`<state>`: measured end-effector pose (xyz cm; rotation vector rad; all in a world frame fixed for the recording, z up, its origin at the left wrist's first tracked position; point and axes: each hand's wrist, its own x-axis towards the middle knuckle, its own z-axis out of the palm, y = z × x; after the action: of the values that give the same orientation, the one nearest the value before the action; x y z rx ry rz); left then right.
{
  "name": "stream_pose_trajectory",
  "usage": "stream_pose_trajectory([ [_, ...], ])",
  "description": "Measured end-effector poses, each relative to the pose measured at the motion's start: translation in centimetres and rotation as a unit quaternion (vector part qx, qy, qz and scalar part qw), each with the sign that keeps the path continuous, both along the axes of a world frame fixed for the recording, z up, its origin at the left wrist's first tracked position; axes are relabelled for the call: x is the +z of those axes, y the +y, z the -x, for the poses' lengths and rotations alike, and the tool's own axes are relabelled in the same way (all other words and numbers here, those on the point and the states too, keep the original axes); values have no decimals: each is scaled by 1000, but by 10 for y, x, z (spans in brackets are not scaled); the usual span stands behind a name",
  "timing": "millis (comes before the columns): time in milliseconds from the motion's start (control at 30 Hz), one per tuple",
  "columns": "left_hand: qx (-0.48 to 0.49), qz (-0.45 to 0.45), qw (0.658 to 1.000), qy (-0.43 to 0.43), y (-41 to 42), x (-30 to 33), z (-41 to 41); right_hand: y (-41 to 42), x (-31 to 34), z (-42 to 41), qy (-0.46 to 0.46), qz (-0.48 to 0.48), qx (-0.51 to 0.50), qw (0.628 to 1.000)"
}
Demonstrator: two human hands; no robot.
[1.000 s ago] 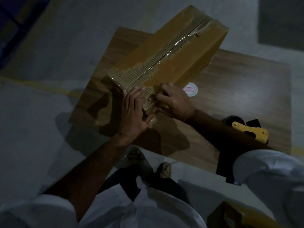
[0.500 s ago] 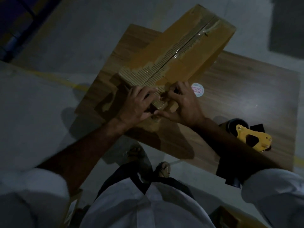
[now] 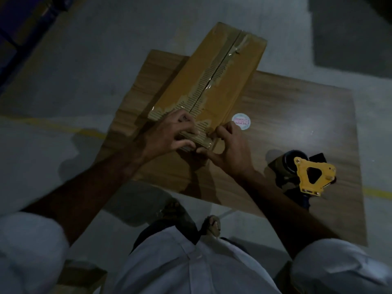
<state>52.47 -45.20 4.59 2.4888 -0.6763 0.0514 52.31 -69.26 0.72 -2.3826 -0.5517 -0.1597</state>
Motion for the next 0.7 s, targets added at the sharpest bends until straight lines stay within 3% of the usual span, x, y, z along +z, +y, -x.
stream_pose_trajectory([
  [167, -18, -55, 998, 22, 12, 10, -7, 11, 8, 18, 37, 95, -31, 994],
  [333, 91, -101, 990, 41, 48, 22, -17, 23, 21, 25, 54, 75, -78, 993],
  [500, 53, -70, 993, 74, 70, 24, -26, 37, 27, 25, 65, 88, -114, 987],
  [700, -47, -108, 991, 56, 60, 13, -2, 13, 38, 27, 73, 86, -192, 975],
])
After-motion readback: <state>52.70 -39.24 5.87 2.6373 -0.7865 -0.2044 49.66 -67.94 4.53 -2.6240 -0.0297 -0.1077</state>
